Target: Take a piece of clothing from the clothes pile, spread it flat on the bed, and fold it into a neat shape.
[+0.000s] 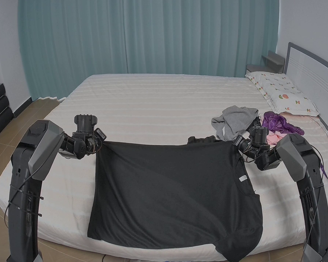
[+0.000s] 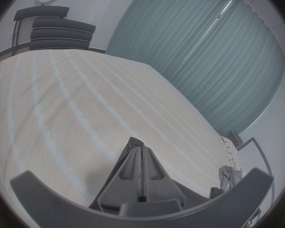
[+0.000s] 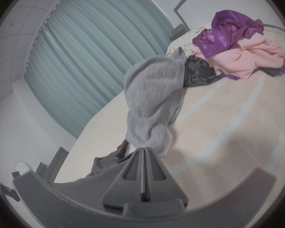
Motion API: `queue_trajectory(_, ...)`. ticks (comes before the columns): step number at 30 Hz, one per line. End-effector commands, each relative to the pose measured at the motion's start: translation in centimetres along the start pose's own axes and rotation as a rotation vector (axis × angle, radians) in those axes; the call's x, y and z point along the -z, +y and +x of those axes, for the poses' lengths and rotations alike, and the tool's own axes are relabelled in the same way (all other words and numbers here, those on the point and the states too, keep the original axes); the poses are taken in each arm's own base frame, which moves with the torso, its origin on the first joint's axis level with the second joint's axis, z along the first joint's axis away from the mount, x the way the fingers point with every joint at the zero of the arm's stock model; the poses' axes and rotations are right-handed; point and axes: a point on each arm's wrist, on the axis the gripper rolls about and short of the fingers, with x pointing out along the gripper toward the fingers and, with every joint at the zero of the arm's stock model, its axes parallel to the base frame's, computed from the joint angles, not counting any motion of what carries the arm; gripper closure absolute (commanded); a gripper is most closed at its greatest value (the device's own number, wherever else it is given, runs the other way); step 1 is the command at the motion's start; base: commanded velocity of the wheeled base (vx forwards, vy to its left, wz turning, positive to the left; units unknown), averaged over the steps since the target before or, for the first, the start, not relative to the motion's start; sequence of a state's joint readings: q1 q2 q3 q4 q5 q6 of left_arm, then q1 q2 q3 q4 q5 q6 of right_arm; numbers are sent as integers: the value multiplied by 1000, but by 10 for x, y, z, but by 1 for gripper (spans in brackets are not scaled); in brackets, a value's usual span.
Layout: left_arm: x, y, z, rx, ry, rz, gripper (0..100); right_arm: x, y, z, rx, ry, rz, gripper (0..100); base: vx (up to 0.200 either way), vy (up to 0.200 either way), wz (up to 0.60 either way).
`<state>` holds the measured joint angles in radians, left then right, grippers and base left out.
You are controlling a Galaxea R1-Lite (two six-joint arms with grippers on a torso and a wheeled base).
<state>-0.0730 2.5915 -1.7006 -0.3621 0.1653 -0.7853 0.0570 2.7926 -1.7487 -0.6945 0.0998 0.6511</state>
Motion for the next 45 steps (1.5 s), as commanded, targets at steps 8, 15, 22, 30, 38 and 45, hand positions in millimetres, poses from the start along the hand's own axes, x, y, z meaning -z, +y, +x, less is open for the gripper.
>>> queue_trajectory(8,2,1,28,5,-66,-17,100,-21,-6,-2,3,-113,14,100,0,0,0)
queue_trajectory(15,8,1,35,9,-58,-17,100,-18,-1,1,-18,-125,6,100,0,0,0)
queue_trajectory(22,18,6,41,-10,-19,-11,0,1,-13,5,18,-90,1,0,0,0,0)
queue_trajectory(30,22,3,38,-20,-7,-48,0,-9,-5,-22,12,-71,22,0,0,0,0)
queue_trajectory(38,-7,0,-20,-54,52,-62,0,-7,9,-112,-78,84,109,0,0,0,0)
queue_trajectory(45,-13,17,-121,49,185,-114,0,6,15,-186,-39,136,198,0,0,0,0)
